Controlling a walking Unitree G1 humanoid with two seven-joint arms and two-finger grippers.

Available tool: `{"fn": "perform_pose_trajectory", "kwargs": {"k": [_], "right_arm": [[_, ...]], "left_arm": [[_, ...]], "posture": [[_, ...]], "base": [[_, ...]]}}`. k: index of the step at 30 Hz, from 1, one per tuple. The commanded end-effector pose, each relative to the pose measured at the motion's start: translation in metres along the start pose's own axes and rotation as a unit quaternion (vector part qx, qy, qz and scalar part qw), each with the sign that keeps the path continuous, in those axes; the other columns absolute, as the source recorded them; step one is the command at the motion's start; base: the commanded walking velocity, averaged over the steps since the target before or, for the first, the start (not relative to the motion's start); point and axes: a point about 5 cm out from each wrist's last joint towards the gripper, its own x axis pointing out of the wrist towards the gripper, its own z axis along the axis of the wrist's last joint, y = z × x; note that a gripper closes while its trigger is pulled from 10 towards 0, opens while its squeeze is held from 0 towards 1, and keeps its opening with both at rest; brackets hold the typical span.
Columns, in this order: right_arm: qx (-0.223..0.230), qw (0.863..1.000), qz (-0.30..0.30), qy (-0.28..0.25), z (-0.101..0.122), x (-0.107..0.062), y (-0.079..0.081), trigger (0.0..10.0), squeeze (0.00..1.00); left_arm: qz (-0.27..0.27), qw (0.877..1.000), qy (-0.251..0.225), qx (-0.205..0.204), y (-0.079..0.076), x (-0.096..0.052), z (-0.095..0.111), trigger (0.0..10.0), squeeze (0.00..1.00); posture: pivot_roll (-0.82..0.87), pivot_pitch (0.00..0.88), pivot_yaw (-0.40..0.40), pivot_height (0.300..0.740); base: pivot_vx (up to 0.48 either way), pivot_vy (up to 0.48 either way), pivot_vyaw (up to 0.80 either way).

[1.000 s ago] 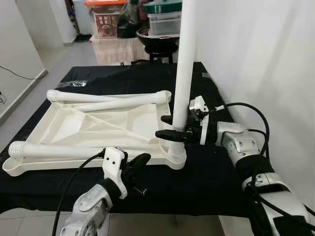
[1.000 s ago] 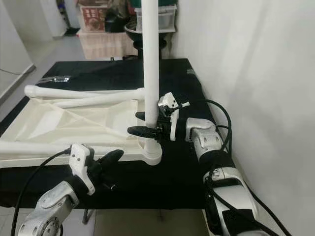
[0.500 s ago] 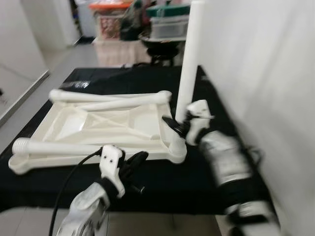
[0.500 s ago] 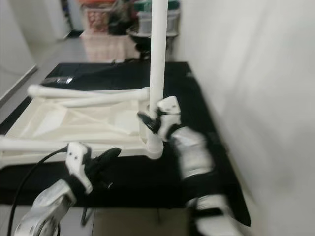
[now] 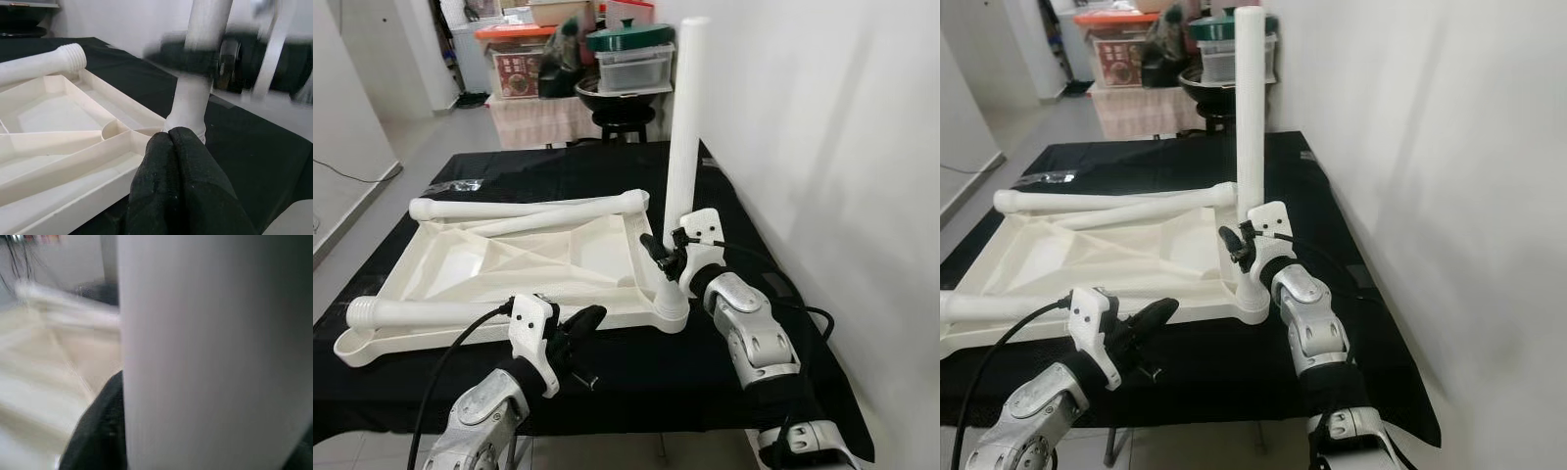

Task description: Building children table

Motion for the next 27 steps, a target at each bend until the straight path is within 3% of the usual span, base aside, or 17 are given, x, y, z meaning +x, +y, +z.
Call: {"fn": "perform_pose_trajectory", "kwargs": {"k": [1, 4, 5, 6, 7, 8, 9, 10, 11, 12, 14, 19, 20, 23, 27], "right_arm": [[0.030, 0.997, 0.065, -0.005, 0.005, 0.003, 0.010, 10.0, 1.00], [0.010, 0.990, 0.137, -0.026, 0.017, 0.003, 0.012, 10.0, 1.00], [-0.001, 0.981, 0.191, -0.022, 0.020, 0.002, 0.013, 10.0, 0.40], [-0.001, 0.981, 0.191, -0.022, 0.020, 0.002, 0.013, 10.0, 0.40], [-0.015, 0.972, 0.233, -0.010, 0.019, 0.001, 0.011, 10.0, 0.00], [-0.045, 0.959, 0.280, 0.006, 0.017, 0.000, 0.010, 10.0, 0.00], [-0.045, 0.959, 0.280, 0.006, 0.017, 0.000, 0.010, 10.0, 0.00], [-0.064, 0.944, 0.324, 0.018, 0.016, -0.001, 0.007, 10.0, 0.00], [-0.064, 0.944, 0.324, 0.018, 0.016, -0.001, 0.007, 10.0, 0.00], [-0.071, 0.926, 0.370, 0.024, 0.020, -0.001, 0.002, 10.0, 0.00], [-0.068, 0.920, 0.386, 0.018, 0.025, 0.001, -0.003, 10.0, 0.00], [-0.059, 0.923, 0.378, 0.029, 0.030, 0.008, -0.014, 10.0, 0.00], [-0.054, 0.923, 0.381, 0.032, 0.031, 0.009, -0.016, 0.0, 0.00], [-0.044, 0.916, 0.397, 0.028, 0.035, 0.008, -0.019, 0.0, 0.00], [-0.047, 0.919, 0.392, 0.028, 0.035, 0.009, -0.020, 0.0, 0.00]], "left_arm": [[0.000, 1.000, 0.011, -0.006, 0.002, 0.000, -0.004, 10.0, 0.00], [-0.003, 1.000, 0.012, -0.007, 0.002, 0.000, -0.005, 10.0, 0.00], [-0.004, 1.000, 0.012, -0.008, 0.002, 0.000, -0.005, 10.0, 0.00], [-0.004, 1.000, 0.012, -0.008, 0.002, 0.000, -0.005, 10.0, 0.00], [-0.004, 1.000, 0.012, -0.009, 0.002, 0.001, -0.005, 10.0, 0.00], [-0.005, 1.000, 0.012, -0.010, 0.001, 0.001, -0.005, 10.0, 0.00], [-0.005, 1.000, 0.012, -0.010, 0.001, 0.001, -0.005, 10.0, 0.00], [-0.004, 1.000, 0.011, -0.011, 0.001, 0.001, -0.005, 10.0, 0.00], [-0.004, 1.000, 0.011, -0.011, 0.001, 0.001, -0.005, 10.0, 0.00], [-0.004, 1.000, 0.011, -0.012, 0.000, 0.001, -0.006, 10.0, 0.00], [-0.003, 1.000, 0.011, -0.012, 0.000, 0.001, -0.007, 10.0, 0.00], [-0.004, 1.000, 0.012, -0.012, -0.001, 0.002, -0.007, 10.0, 0.00], [-0.004, 1.000, 0.012, -0.013, -0.001, 0.002, -0.008, 10.0, 0.00], [-0.004, 1.000, 0.012, -0.013, -0.002, 0.001, -0.008, 10.0, 0.00], [-0.004, 1.000, 0.011, -0.014, -0.002, 0.001, -0.008, 10.0, 0.00]], "posture": [[-0.03, 0.000, 0.041, 0.740], [-0.03, 0.000, 0.041, 0.740], [-0.03, 0.000, 0.039, 0.740], [-0.03, 0.000, 0.039, 0.740], [-0.03, 0.000, 0.039, 0.740], [-0.03, 0.000, 0.035, 0.740], [-0.03, 0.000, 0.035, 0.740], [-0.03, 0.000, 0.033, 0.740], [-0.03, 0.000, 0.033, 0.740], [-0.03, 0.000, 0.030, 0.740], [-0.02, 0.000, 0.030, 0.740], [-0.02, 0.000, 0.026, 0.740], [-0.02, 0.000, 0.023, 0.740], [-0.02, 0.000, 0.022, 0.740], [-0.02, 0.000, 0.022, 0.740]], "base": [[0.000, 0.000, 0.00], [0.000, 0.000, 0.00], [0.000, 0.000, 0.00], [0.000, 0.000, 0.00], [0.000, 0.000, 0.00], [0.000, 0.000, 0.00], [0.000, 0.000, 0.00], [0.000, 0.000, 0.00], [0.000, 0.000, 0.00], [0.000, 0.000, 0.00], [0.000, 0.000, 0.00], [0.000, 0.000, 0.00], [0.000, 0.000, 0.00], [0.000, 0.000, 0.00], [0.000, 0.000, 0.00]]}}
